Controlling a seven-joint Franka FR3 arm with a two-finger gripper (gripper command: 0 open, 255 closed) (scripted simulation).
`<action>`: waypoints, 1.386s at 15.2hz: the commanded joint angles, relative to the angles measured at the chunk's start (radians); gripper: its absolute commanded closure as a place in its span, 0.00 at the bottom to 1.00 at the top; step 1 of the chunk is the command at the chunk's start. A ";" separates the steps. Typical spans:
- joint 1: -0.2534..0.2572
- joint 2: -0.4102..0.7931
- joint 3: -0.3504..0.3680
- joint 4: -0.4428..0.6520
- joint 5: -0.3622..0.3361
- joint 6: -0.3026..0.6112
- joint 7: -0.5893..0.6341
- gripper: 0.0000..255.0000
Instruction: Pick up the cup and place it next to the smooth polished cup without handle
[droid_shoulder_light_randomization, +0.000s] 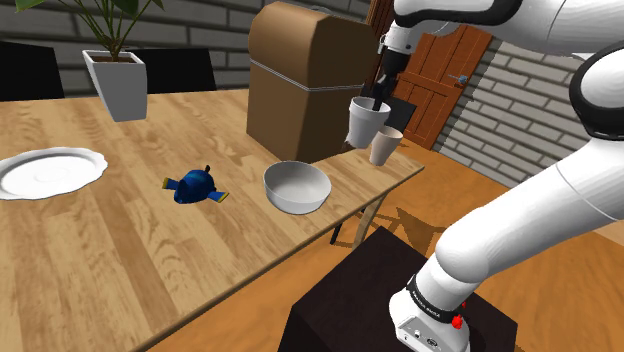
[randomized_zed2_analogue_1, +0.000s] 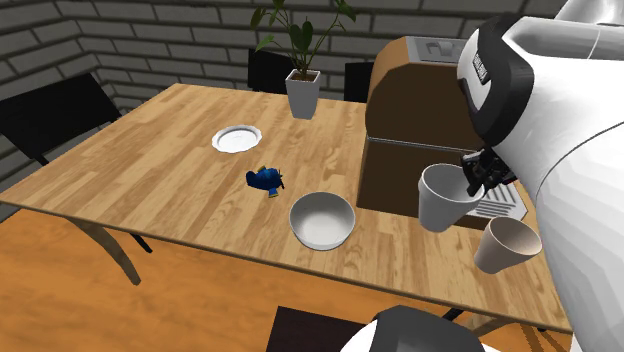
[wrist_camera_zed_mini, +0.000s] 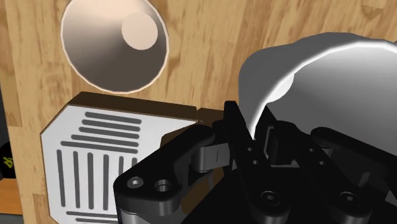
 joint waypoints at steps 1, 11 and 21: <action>-0.001 -0.003 -0.001 -0.032 -0.001 0.030 0.000 1.00; -0.003 -0.009 -0.005 -0.172 -0.004 0.164 0.000 1.00; -0.005 0.001 -0.010 -0.261 -0.005 0.262 -0.002 1.00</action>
